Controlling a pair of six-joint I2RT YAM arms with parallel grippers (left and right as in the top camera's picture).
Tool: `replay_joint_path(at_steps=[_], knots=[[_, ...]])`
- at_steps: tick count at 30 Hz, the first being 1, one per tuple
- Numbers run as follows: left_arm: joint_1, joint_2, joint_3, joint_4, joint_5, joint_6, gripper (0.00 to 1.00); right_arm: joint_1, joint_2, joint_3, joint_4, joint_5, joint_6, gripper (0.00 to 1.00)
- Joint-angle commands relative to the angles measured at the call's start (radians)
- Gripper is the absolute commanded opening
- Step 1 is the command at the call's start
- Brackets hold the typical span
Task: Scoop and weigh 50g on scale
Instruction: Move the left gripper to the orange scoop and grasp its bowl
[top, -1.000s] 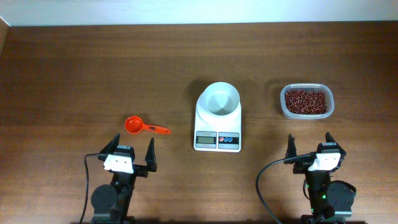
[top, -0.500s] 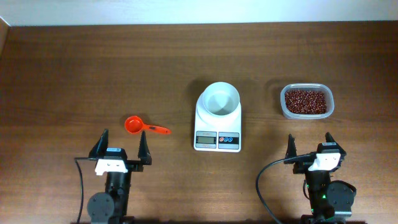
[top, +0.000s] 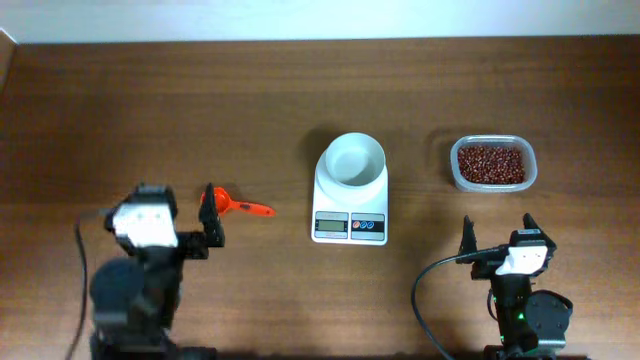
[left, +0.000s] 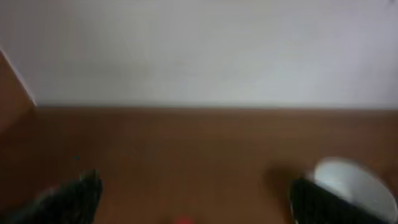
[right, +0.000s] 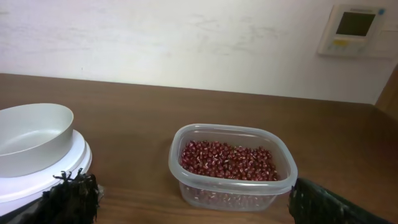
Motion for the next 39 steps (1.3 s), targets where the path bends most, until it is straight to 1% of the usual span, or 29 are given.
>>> replay_joint_path(at_steps=[1,2,3,6,7,14,15,16,18,19,21,23,25,28,30,32,34,36,38,39], knots=[[0.004,0.189,0.195,-0.127,0.026,-0.022,0.99,-0.001,-0.008,-0.007,-0.002,-0.013,-0.003,0.99],[0.004,0.268,0.269,-0.196,0.097,-0.021,0.99,-0.001,-0.008,-0.007,-0.002,-0.014,-0.003,0.99],[0.004,0.309,0.306,-0.231,0.154,-0.021,0.99,-0.001,-0.008,-0.007,-0.002,-0.013,-0.003,0.99],[0.004,0.384,0.321,-0.256,0.365,-0.022,0.99,-0.001,-0.008,-0.007,-0.002,-0.013,-0.003,0.99],[0.004,0.400,0.321,-0.273,0.400,-0.022,0.99,-0.001,-0.008,-0.007,-0.002,-0.013,-0.003,0.99],[0.003,0.476,0.320,-0.297,0.398,-0.022,1.00,-0.001,-0.008,-0.007,-0.002,-0.013,-0.003,0.99],[0.003,0.493,0.320,-0.313,0.388,-0.024,0.97,-0.001,-0.008,-0.007,-0.002,-0.013,-0.003,0.99],[0.003,0.511,0.320,-0.326,0.351,-0.057,0.92,-0.001,-0.008,-0.007,-0.002,-0.013,-0.003,0.99],[0.003,0.574,0.320,-0.367,0.175,-0.250,0.90,-0.001,-0.008,-0.007,-0.002,-0.014,-0.003,0.99],[0.003,0.608,0.320,-0.389,0.095,-0.368,0.89,-0.001,-0.008,-0.007,-0.002,-0.013,-0.003,0.99],[0.003,0.665,0.320,-0.417,0.006,-0.541,0.89,-0.001,-0.008,-0.007,-0.002,-0.013,-0.003,0.99],[0.004,0.735,0.320,-0.430,-0.012,-0.701,0.85,-0.001,-0.008,-0.007,-0.002,-0.014,-0.003,0.99],[0.004,0.813,0.319,-0.439,-0.014,-0.828,0.76,-0.001,-0.008,-0.007,-0.002,-0.013,-0.003,0.99],[0.004,0.958,0.319,-0.438,-0.015,-1.043,0.74,-0.001,-0.008,-0.007,-0.002,-0.013,-0.003,0.99],[0.004,1.037,0.319,-0.439,-0.020,-1.125,0.68,-0.001,-0.008,-0.007,-0.002,-0.013,-0.003,0.99],[0.004,1.100,0.319,-0.439,-0.080,-1.180,0.64,-0.001,-0.008,-0.007,-0.002,-0.013,-0.003,0.99],[0.004,1.121,0.319,-0.438,-0.130,-1.221,0.63,-0.001,-0.008,-0.007,-0.002,-0.013,-0.003,0.99],[0.004,1.124,0.319,-0.430,-0.184,-1.237,0.61,-0.001,-0.008,-0.007,-0.002,-0.014,-0.003,0.99],[0.004,1.125,0.313,-0.413,-0.187,-1.237,0.52,-0.001,-0.008,-0.007,-0.002,-0.013,-0.003,0.99],[0.003,1.125,0.308,-0.404,-0.187,-1.237,0.52,-0.001,-0.008,-0.007,-0.002,-0.014,-0.003,0.99]])
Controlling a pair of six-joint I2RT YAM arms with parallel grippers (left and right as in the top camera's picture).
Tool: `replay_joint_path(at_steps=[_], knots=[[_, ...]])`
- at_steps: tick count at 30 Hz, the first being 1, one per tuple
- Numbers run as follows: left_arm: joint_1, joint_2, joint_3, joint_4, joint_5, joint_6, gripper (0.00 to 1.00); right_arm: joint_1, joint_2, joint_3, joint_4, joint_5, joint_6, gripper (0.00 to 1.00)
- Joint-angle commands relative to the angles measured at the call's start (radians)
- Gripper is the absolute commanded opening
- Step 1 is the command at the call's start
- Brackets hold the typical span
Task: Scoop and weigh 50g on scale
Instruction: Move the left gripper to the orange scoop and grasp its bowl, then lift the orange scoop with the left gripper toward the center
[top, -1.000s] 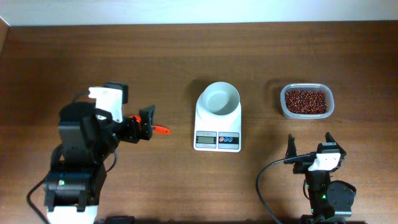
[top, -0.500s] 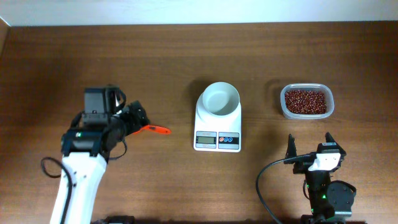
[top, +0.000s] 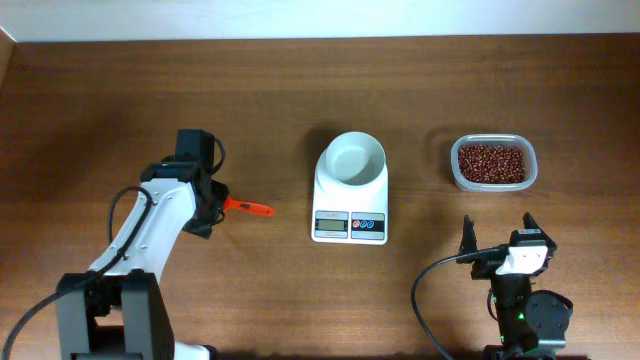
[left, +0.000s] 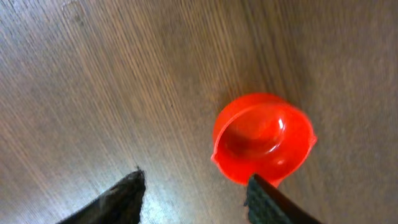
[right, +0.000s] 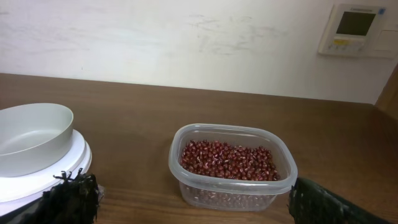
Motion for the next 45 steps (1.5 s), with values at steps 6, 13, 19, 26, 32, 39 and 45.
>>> replay_joint_path(at_steps=[6,13,19,26,32,39,45], knots=[[0.003,0.012,-0.083,0.146,-0.042,-0.021,0.51,-0.001,-0.008,-0.007,-0.002,-0.013,-0.003,0.99],[0.003,0.108,-0.089,0.202,0.006,-0.021,0.43,-0.001,-0.008,-0.007,-0.002,-0.013,-0.003,0.99],[0.003,0.124,-0.089,0.235,0.006,-0.021,0.38,-0.001,-0.008,-0.007,-0.002,-0.013,-0.003,0.99],[0.003,0.124,-0.089,0.250,0.002,-0.021,0.33,-0.001,-0.008,-0.007,-0.002,-0.013,-0.003,0.99],[0.003,0.129,-0.089,0.258,-0.005,-0.021,0.09,-0.001,-0.008,-0.007,-0.002,-0.013,-0.003,0.99],[0.003,0.129,-0.089,0.261,0.026,-0.017,0.00,-0.001,-0.008,-0.007,-0.002,-0.013,-0.003,0.99],[0.003,0.008,-0.088,0.253,0.089,-0.017,0.00,-0.001,-0.008,-0.007,-0.002,-0.013,-0.003,0.99]])
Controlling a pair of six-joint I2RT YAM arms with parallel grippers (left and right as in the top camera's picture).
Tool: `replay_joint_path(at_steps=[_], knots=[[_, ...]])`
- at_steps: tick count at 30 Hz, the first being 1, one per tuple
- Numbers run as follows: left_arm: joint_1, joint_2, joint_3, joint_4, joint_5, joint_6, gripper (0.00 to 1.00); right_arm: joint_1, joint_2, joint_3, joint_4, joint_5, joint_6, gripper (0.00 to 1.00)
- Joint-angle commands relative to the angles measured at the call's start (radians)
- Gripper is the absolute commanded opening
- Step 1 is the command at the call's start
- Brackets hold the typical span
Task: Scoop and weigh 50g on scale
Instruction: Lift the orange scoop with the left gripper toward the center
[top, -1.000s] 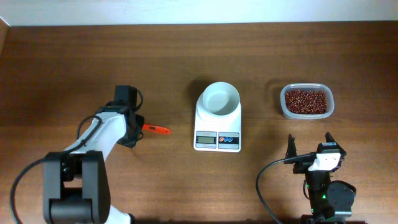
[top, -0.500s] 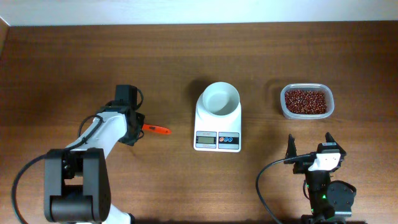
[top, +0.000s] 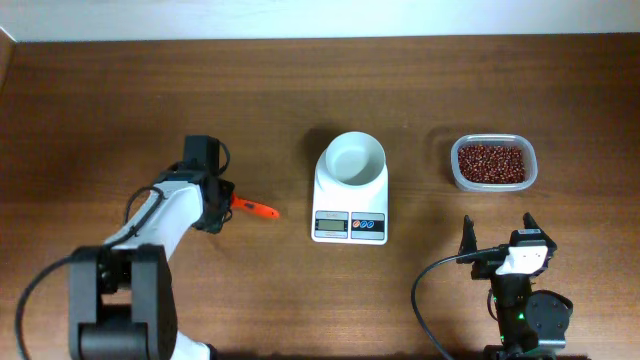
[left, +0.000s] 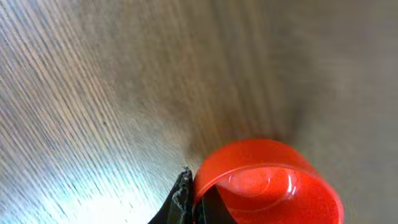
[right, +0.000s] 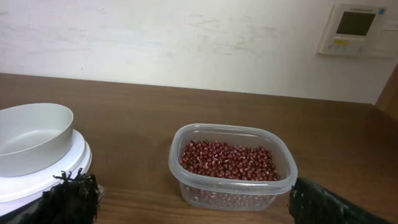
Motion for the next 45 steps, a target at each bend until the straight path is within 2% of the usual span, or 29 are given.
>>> replay_joint_path(at_steps=[1,7,13,14,17,19,30,34,35,37,38,39,40,43,45], knots=[[0.003,-0.156,-0.006,-0.005,0.031,0.005,0.00,-0.001,-0.008,-0.007,-0.002,-0.013,-0.003,0.99],[0.003,-0.449,-0.006,-0.095,0.031,0.005,0.00,-0.001,-0.008,-0.007,-0.002,-0.013,-0.003,0.99],[0.003,-0.663,-0.006,-0.199,0.031,0.003,0.00,-0.001,-0.008,-0.007,-0.002,-0.013,-0.003,0.99],[0.003,-0.678,-0.006,-0.216,0.031,-0.015,0.00,-0.001,-0.008,-0.007,-0.002,-0.013,-0.003,0.99],[0.003,-0.690,-0.006,-0.341,0.032,-0.196,0.00,-0.001,-0.008,-0.007,-0.002,-0.013,-0.003,0.99],[0.003,-0.690,-0.006,-0.417,0.040,-0.261,0.00,-0.001,-0.008,-0.007,-0.002,-0.013,-0.003,0.99],[0.002,-0.692,-0.006,-0.445,0.167,-0.261,0.00,-0.001,-0.008,-0.007,-0.002,-0.014,-0.003,0.99],[0.002,-0.691,-0.006,-0.497,0.189,-0.261,0.00,-0.001,-0.008,-0.007,0.000,-0.024,0.002,0.99],[0.002,-0.691,-0.006,-0.501,0.190,-0.261,0.00,-0.001,-0.008,-0.007,0.003,-0.083,0.056,0.99],[0.002,-0.691,-0.006,-0.494,0.188,-0.262,0.00,-0.001,-0.007,-0.007,0.010,-0.165,0.299,0.99],[0.002,-0.689,-0.006,-0.494,0.190,-0.285,0.00,-0.001,-0.007,-0.007,0.019,-0.290,0.620,0.99],[0.002,-0.689,-0.006,-0.497,0.193,-0.318,0.00,-0.001,-0.007,-0.007,0.024,-0.426,0.827,0.99],[0.002,-0.689,-0.006,-0.497,0.193,-0.334,0.00,-0.001,-0.007,-0.007,0.024,-0.520,0.935,0.99],[0.002,-0.689,-0.006,-0.496,0.192,-0.336,0.00,-0.001,-0.007,-0.007,0.028,-0.630,1.022,0.99],[0.002,-0.689,-0.006,-0.497,0.193,-0.335,0.00,-0.001,-0.007,-0.007,0.106,-0.615,0.987,0.99]])
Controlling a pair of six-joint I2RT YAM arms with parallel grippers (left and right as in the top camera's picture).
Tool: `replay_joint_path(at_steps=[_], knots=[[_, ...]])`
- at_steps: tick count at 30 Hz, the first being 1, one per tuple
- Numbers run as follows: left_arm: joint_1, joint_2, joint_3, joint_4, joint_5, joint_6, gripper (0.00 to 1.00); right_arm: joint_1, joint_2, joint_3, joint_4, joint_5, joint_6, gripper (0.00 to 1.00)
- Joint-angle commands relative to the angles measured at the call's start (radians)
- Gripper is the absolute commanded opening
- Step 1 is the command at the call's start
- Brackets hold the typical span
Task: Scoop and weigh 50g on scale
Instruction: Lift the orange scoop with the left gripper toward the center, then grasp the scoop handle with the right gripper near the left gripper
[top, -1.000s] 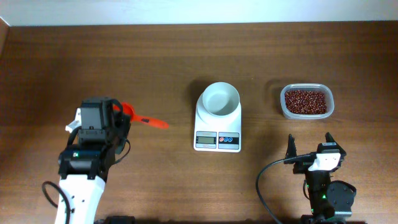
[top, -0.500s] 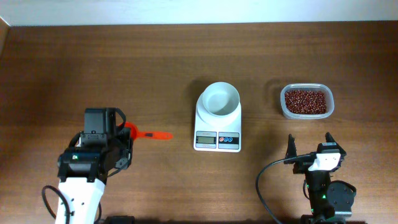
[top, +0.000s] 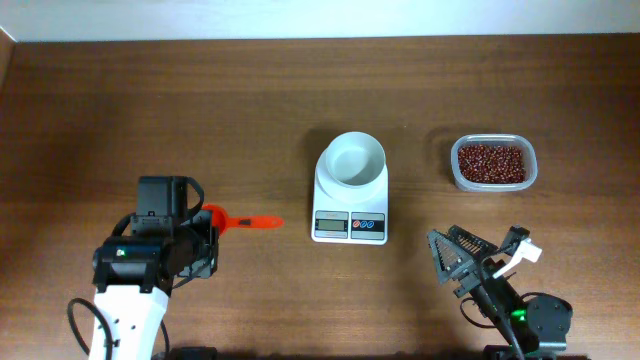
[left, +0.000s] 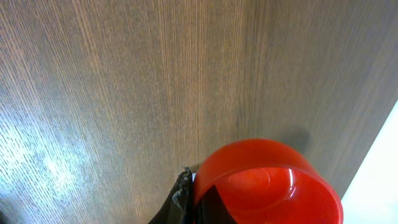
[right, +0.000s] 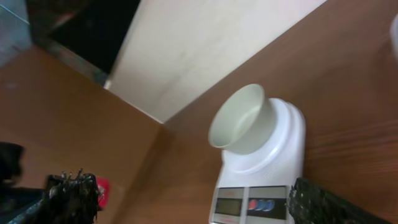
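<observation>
The red scoop (top: 243, 221) has its handle pointing right toward the scale. My left gripper (top: 205, 232) is shut on the rim of its round bowl (left: 267, 180), with one dark finger (left: 183, 198) against the rim's left side. The white scale (top: 350, 205) carries an empty white bowl (top: 351, 160). A clear tub of red beans (top: 492, 163) stands to the right. At the front right, my right gripper (top: 478, 250) is open and turned left, facing the scale (right: 261, 180) and bowl (right: 239, 118). In its own view the right gripper (right: 193, 205) holds nothing.
The brown wooden table (top: 200, 100) is bare at the back and left. A pale wall (right: 205, 43) runs behind the table's far edge. A black cable (top: 425, 300) loops beside the right arm's base.
My left gripper, still shut on the scoop, has come nearer the front edge and the scoop with it. The right arm has swung left; its camera now faces the scale, not the beans.
My left gripper stood open at the front beside the scoop. Then it was open right over the scoop's bowl, and after that shut on the bowl's rim. Now it holds the scoop further forward. The right arm stayed still until this moment.
</observation>
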Motion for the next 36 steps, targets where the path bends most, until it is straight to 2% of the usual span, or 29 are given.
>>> replay_joint_path(at_steps=[1,5,9,11,13,16,18,21,23,25,29,33,36], knots=[[0.002,-0.010,-0.001,-0.009,0.011,-0.016,0.00,-0.001,-0.007,-0.002,0.112,-0.089,-0.014,0.99],[-0.006,-0.010,-0.001,-0.009,0.063,-0.017,0.00,-0.001,0.070,0.097,0.034,-0.144,-0.014,0.99],[-0.053,-0.010,-0.001,-0.009,0.063,-0.017,0.00,-0.001,0.379,0.245,0.006,-0.257,-0.015,0.99],[-0.071,-0.010,-0.001,-0.009,0.062,-0.016,0.00,0.002,0.600,0.351,0.010,-0.416,-0.071,0.99],[-0.073,-0.010,-0.001,-0.016,0.066,-0.016,0.00,0.067,0.780,0.429,0.010,-0.459,-0.141,0.99],[-0.106,-0.009,-0.001,-0.018,0.071,-0.016,0.00,0.277,0.968,0.460,0.067,-0.364,-0.154,0.99],[-0.138,-0.009,-0.001,-0.019,0.070,-0.016,0.00,0.430,1.097,0.460,0.240,-0.314,-0.130,0.99],[-0.178,0.004,-0.001,-0.037,0.069,-0.016,0.00,0.563,1.224,0.460,0.416,-0.220,-0.077,0.99],[-0.196,0.039,-0.001,-0.037,0.071,-0.016,0.00,0.622,1.271,0.460,0.491,-0.177,-0.077,0.99],[-0.212,0.106,-0.001,-0.040,0.110,-0.017,0.00,0.662,1.283,0.460,0.500,-0.090,-0.058,0.73],[-0.212,0.169,-0.001,-0.041,0.146,-0.017,0.00,0.697,1.283,0.460,0.500,0.038,0.083,0.71],[-0.212,0.188,-0.001,-0.040,0.172,-0.016,0.00,0.789,1.288,0.460,0.505,0.146,0.103,0.70],[-0.212,0.188,-0.001,-0.041,0.171,-0.016,0.00,0.798,1.288,0.460,0.507,0.146,0.172,0.60]])
